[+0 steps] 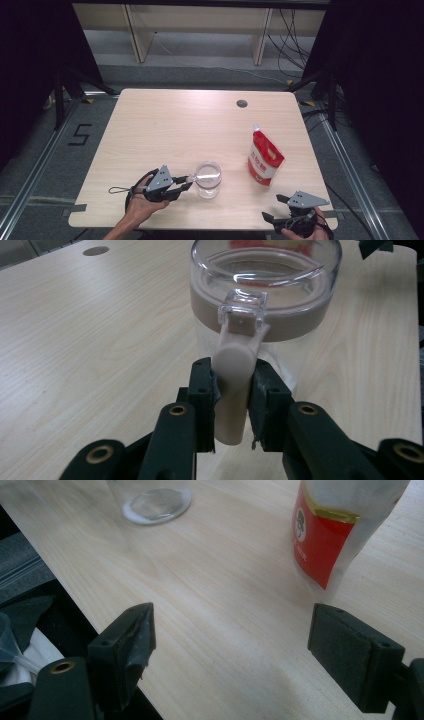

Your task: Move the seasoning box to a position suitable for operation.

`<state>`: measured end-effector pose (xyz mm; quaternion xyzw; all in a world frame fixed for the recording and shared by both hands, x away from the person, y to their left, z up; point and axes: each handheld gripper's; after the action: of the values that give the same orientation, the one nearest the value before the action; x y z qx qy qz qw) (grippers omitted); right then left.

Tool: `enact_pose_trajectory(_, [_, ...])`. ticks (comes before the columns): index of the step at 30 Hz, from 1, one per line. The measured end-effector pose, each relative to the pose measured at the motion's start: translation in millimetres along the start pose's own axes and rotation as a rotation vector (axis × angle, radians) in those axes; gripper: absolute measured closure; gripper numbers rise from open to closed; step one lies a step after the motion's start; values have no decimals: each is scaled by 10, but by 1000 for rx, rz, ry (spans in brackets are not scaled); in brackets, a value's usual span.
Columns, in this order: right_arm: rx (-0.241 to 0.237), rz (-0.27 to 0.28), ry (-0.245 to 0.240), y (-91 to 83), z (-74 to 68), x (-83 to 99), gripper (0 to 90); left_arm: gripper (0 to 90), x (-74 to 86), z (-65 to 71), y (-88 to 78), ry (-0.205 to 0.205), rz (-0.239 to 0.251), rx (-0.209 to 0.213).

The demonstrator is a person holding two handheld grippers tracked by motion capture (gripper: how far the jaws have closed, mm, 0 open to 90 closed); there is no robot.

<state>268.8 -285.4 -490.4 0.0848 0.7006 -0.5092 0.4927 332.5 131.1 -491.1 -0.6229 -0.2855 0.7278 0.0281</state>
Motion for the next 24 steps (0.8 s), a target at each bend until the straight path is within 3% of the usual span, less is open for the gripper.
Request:
enact_pose_trajectory(2, [-1,1,-3,0,3,0,201,735,-8,12,5,19,-9,16])
enact_pose_trajectory(8, [0,-3,-1,1,-4,-1,202,735,-2,35,22,8,6,45])
enact_pose_trajectory(17, [-5,0,8,-10,-23,-3,212,733,-2,17,17,16,3,39])
enact_pose_trajectory(18, [2,0,-11,-11,-14,-7,219,732,-4,6,11,15,-3,25])
enact_pose_trajectory(24, [-7,-4,-24,-2,-5,-9,220,728,-9,0,13,18,-4,21])
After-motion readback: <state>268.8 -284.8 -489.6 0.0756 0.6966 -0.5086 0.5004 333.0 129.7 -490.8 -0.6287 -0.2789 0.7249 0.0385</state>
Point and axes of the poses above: each handheld gripper's, and its own axes: y roughly forward along the jaws, x roughly out of its underside, z roughly to its right, and after that the axes turned 10 degrees about x, right-handed
